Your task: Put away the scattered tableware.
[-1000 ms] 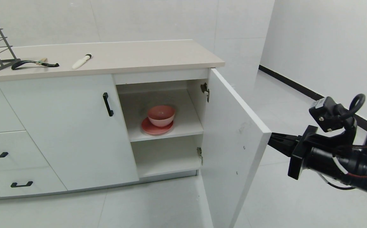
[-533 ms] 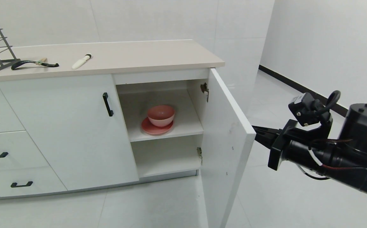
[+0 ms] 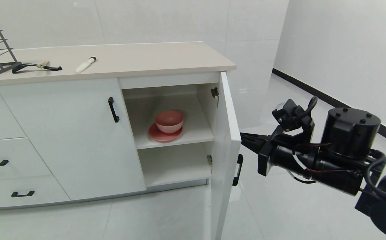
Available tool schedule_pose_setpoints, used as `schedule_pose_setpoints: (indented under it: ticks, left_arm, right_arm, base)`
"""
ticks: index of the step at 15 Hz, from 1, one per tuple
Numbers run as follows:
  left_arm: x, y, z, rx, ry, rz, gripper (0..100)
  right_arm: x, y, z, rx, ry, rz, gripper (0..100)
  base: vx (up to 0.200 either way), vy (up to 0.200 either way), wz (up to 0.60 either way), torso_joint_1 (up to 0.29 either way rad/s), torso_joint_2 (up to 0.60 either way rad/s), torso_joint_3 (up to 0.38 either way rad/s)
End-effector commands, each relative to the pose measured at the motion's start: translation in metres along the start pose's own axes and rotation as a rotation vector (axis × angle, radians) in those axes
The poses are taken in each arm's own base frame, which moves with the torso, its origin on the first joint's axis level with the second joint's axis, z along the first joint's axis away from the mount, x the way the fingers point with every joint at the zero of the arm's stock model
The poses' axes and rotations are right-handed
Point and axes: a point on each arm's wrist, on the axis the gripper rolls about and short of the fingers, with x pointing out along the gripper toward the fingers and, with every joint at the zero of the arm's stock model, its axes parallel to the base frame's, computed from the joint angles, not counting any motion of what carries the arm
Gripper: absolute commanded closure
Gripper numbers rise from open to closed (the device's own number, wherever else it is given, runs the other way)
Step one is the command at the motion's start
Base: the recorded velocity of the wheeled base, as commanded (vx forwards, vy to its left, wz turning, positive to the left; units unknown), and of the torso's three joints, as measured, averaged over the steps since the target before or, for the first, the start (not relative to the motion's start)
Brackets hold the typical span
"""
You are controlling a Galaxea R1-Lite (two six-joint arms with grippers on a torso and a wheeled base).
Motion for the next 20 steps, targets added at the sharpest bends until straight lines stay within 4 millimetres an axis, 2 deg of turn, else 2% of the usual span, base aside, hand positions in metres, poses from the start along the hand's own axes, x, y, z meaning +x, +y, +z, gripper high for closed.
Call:
schedule_pose_setpoints:
  ticks: [1,8,11,14,15,17,18,20]
  left_arm:
    - [0.000,0.000,0.000,0.000,-0.001,0.001,0]
    - [0.000,0.000,0.000,0.000,-0.001,0.001,0]
    - [0.000,0.000,0.000,-0.002,-0.001,0.001,0]
    - [0.000,0.000,0.000,0.000,-0.001,0.002,0]
    - [0.000,0.000,0.000,-0.002,-0.001,0.002,0]
    - [0.000,0.000,0.000,-0.002,-0.001,0.001,0]
    - [0.000,0.000,0.000,-0.002,-0.001,0.002,0]
    - [0.000,0.000,0.000,-0.002,-0.001,0.002,0]
  right_arm:
    - [0.013,0.003,-0.007,0.000,0.000,0.017,100]
    - [0.040,0.005,-0.006,-0.008,-0.023,0.043,100]
    - [0.046,0.011,-0.010,-0.010,-0.012,0.063,100]
    - [0.055,0.012,-0.006,-0.016,-0.035,0.071,100]
    - [0.065,0.012,-0.006,-0.019,-0.044,0.075,100]
    - [0.069,0.012,-0.006,-0.023,-0.053,0.077,100]
    - [0.083,0.012,-0.009,-0.032,-0.103,0.078,100]
    - [0.089,0.011,-0.012,-0.034,-0.110,0.079,100]
  base:
    - [0.000,0.000,0.00,0.000,0.00,0.000]
    - [0.000,0.000,0.00,0.000,0.00,0.000]
    - [0.000,0.000,0.00,0.000,0.00,0.000]
    - [0.000,0.000,0.00,0.000,0.00,0.000]
    - [0.000,0.000,0.00,0.000,0.00,0.000]
    - [0.000,0.000,0.00,0.000,0.00,0.000]
    - [0.000,0.000,0.00,0.000,0.00,0.000]
    - [0.000,0.000,0.00,0.000,0.00,0.000]
